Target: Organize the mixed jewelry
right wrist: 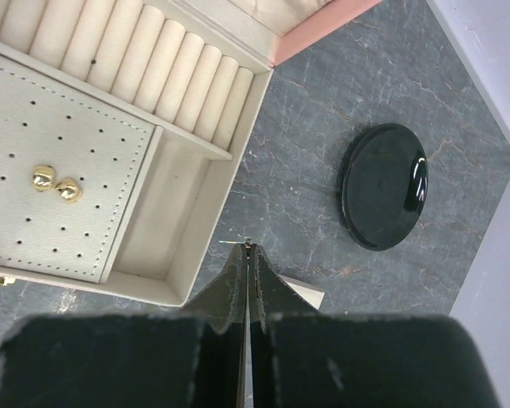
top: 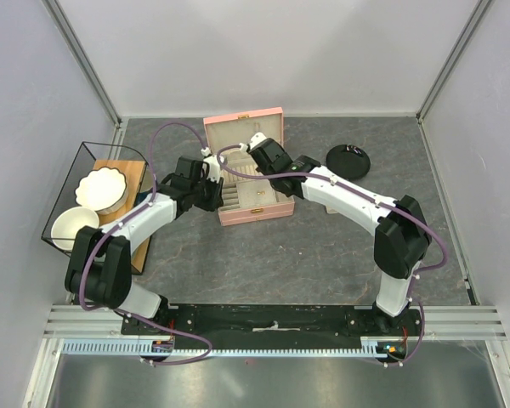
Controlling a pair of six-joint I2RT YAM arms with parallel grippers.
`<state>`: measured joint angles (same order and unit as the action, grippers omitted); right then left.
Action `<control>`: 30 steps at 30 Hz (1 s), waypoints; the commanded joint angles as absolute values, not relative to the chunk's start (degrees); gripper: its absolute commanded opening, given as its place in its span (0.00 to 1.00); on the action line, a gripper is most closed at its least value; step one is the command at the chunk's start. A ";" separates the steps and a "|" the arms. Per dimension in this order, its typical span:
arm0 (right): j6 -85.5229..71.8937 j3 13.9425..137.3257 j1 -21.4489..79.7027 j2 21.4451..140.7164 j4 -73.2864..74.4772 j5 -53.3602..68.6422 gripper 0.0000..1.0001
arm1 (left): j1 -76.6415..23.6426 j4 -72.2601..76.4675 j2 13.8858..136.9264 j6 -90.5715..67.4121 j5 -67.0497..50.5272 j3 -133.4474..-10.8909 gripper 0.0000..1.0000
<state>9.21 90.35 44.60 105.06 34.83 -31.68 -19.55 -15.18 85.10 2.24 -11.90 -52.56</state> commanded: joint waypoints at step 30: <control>8.35 87.80 46.58 100.19 36.83 -29.36 0.00 | -22.06 -19.51 77.26 16.08 -15.56 -41.92 0.06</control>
